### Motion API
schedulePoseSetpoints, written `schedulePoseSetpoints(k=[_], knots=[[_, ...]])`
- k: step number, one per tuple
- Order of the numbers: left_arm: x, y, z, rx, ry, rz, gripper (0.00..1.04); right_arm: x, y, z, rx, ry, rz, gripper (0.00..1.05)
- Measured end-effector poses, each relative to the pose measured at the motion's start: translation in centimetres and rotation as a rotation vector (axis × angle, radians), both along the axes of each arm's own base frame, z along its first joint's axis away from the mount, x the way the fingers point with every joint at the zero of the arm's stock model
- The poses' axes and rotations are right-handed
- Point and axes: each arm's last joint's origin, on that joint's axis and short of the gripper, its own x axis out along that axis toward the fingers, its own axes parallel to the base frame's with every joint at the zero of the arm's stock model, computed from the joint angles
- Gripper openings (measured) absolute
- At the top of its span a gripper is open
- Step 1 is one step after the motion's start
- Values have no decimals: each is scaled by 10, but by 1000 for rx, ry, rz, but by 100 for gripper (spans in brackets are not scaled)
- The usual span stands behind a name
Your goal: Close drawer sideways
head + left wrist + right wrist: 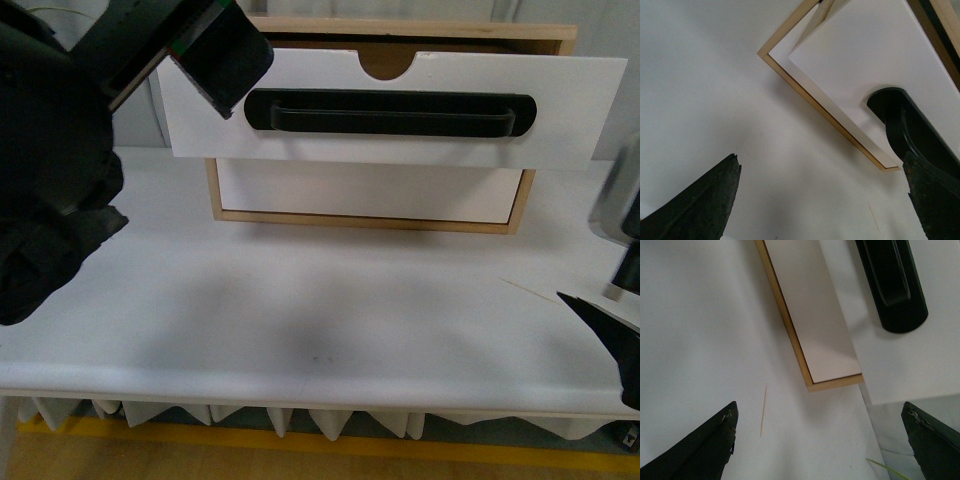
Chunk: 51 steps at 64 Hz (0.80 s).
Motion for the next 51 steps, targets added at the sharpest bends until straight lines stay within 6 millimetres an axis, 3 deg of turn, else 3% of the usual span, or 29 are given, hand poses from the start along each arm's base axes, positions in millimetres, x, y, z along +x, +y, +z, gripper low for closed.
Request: schedulePoseSetpoints(k=[23, 51], knots=[[33, -8, 12, -32, -13, 6, 99, 24, 29, 12, -23, -32, 102, 96], [55, -12, 4, -25, 14, 8, 99, 54, 40, 14, -21, -43, 111, 96]])
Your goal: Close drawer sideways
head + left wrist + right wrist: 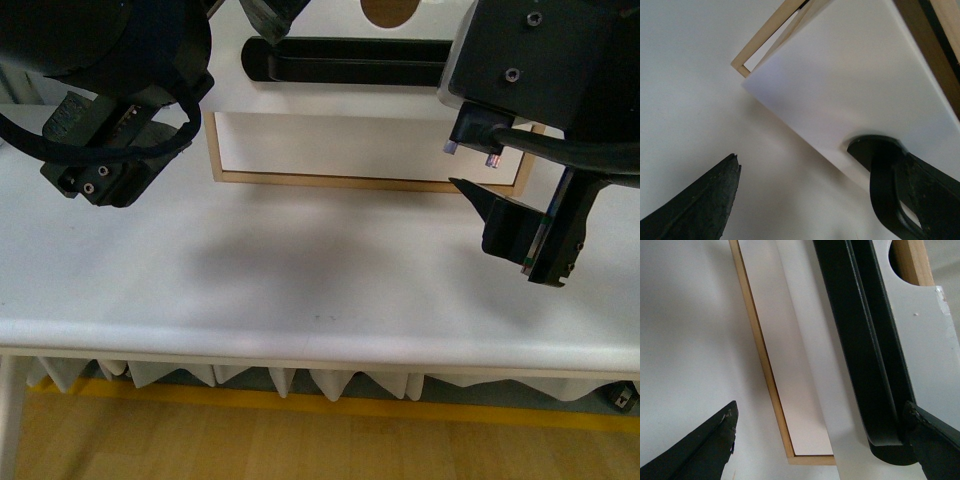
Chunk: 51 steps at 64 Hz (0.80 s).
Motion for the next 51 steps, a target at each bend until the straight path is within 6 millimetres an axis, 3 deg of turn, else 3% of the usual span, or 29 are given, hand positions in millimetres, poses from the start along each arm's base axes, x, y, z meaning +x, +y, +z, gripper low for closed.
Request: schedulePoseSetpoints(k=[26, 51], knots=[[18, 0, 0, 8, 3, 14, 99, 21, 6, -3, 5, 2, 24, 96], [52, -15, 2, 26, 24, -4, 99, 47, 2, 0, 11, -7, -9, 96]])
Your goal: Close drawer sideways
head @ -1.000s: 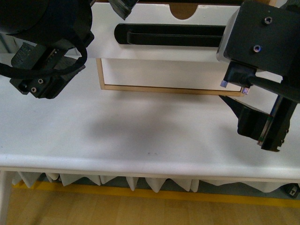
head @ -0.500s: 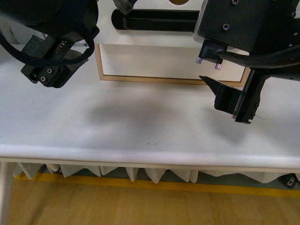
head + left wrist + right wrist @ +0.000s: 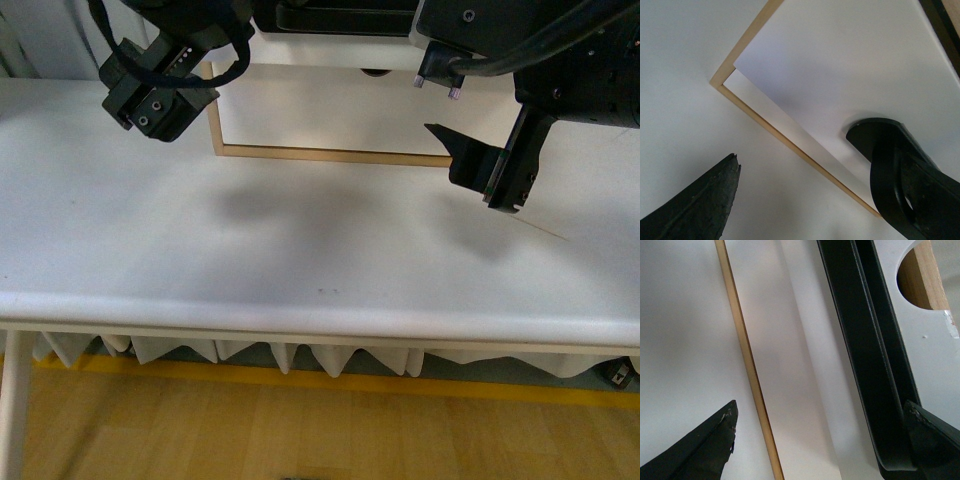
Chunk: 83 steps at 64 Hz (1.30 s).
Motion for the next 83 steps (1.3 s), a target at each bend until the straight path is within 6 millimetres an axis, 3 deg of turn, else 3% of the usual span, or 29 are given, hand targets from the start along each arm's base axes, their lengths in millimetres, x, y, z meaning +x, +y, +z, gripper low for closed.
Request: schedulePoseSetpoints(k=[27, 41, 83], knots=[[35, -17, 4, 7, 1, -2, 99, 33, -13, 1, 28, 4, -81, 96], [48, -26, 6, 10, 1, -1, 99, 42, -22, -16, 46, 63, -124, 96], [57, -38, 10, 21, 16, -29, 99, 57, -25, -4, 88, 45, -142, 96]])
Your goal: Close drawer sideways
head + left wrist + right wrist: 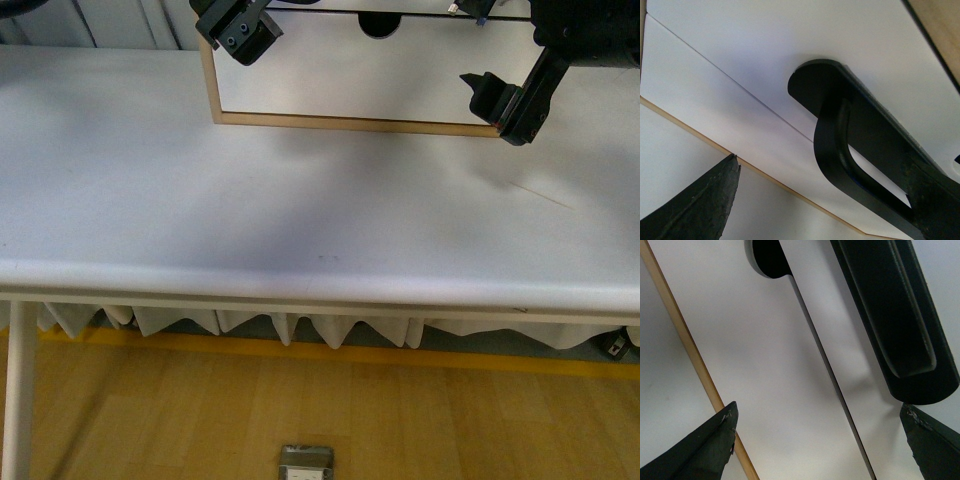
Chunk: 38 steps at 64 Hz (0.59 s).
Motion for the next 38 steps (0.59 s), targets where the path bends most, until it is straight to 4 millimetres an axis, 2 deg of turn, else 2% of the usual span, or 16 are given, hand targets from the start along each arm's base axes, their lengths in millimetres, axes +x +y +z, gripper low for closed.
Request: schedulePoseSetpoints(k=[12, 22, 38], knots=[[0, 0, 0, -2, -1, -2, 99, -1, 0, 2, 5, 4, 2, 96], [-11, 6, -1, -13, -28, -6, 99, -11, -2, 8, 18, 16, 4, 96], [-54, 40, 4, 14, -59, 7, 99, -60, -16, 32, 79, 28, -24, 96]])
